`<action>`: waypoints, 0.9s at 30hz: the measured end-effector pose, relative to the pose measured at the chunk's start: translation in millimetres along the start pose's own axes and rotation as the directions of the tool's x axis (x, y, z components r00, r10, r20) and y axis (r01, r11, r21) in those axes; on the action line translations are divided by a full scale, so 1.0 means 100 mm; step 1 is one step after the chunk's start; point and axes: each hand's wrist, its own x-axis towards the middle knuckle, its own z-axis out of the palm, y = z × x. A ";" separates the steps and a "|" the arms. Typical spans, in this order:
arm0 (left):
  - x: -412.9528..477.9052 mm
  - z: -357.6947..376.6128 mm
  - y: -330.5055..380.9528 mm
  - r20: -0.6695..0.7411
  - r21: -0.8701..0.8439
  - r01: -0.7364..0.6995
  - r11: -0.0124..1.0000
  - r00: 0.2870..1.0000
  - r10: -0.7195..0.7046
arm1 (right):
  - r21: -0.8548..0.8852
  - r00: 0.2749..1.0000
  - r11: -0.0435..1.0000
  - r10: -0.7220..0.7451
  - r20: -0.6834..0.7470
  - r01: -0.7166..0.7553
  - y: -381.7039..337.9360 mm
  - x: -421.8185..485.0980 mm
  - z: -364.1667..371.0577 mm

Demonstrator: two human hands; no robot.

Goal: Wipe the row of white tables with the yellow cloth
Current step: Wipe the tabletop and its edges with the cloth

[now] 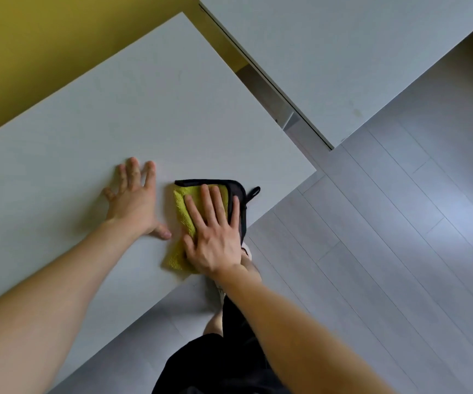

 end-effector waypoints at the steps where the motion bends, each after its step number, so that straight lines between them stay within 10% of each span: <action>1: 0.01 0.01 -0.01 -0.003 -0.008 0.003 1.000 1.000 -0.003 | -0.002 0.999 0.999 -0.053 0.002 0.053 0.07 0.00 0.00; 14: -0.01 -0.10 0.01 -0.076 0.054 -0.015 0.998 0.997 0.019 | 0.057 0.889 0.894 0.448 -0.091 -0.445 1.82 1.15 -0.64; 27: 1.77 -0.78 0.44 -0.605 -0.211 -0.109 0.971 0.795 -0.042 | 0.005 0.935 0.937 0.350 -0.056 -0.350 1.80 1.20 -0.75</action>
